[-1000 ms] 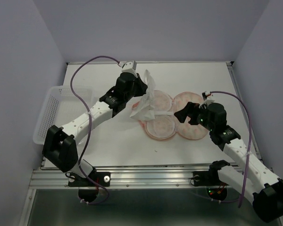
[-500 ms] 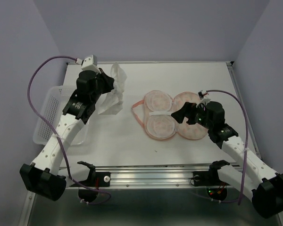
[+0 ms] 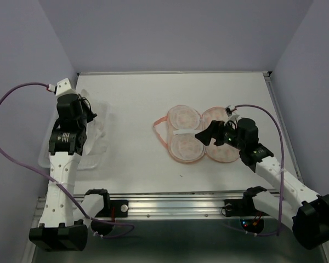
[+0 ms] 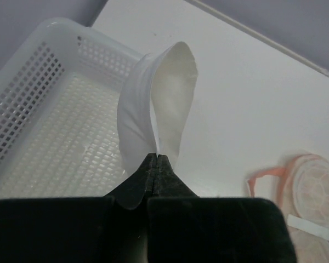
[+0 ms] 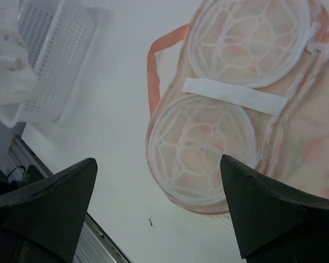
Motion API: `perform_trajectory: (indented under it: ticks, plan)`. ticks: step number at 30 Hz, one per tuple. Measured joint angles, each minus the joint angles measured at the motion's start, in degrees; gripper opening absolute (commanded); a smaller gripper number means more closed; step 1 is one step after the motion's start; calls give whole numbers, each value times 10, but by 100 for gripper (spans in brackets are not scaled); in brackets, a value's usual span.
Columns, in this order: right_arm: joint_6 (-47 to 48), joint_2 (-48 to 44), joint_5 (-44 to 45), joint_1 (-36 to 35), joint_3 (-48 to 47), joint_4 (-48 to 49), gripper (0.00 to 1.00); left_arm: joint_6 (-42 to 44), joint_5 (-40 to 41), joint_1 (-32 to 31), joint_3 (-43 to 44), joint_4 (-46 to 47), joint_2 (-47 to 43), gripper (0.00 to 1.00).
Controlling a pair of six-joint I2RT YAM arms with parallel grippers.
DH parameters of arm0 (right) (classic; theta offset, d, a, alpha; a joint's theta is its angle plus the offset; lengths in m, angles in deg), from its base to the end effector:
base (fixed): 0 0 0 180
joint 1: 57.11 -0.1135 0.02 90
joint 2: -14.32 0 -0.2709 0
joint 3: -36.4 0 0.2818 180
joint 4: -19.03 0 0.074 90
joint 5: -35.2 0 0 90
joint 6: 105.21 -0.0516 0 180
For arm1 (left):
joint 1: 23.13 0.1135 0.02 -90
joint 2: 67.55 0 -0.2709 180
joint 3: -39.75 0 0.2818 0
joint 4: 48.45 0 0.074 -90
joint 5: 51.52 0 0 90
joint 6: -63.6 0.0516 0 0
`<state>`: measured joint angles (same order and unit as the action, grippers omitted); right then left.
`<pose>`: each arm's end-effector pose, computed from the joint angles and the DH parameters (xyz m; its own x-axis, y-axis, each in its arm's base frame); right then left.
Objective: Unzip the laundry bag and remove the bra
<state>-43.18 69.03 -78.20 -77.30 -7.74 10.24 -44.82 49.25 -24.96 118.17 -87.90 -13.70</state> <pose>0.2323 0.1072 0.2427 -0.5883 0.2423 -0.7715 -0.4444 0.7002 0.5588 0.2372 0.0021 0.4174 -0.1964 -0.3043 -0.9321 -0.2226 0.9396 -0.2599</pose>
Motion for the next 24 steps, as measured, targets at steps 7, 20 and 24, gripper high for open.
perform_trajectory:
  ticks: [7, 20, 24]
  plan:
    - [6, -2, -2, -24, 10, 5, 100, 46, 42, 59, -27, -15, 50, 0]
    - [16, -15, 9, -41, 17, 10, 100, 123, 142, 61, 8, 4, 259, 0]
    - [21, -15, 12, -45, 17, 10, 100, 165, 154, 61, 16, 40, 260, 0]
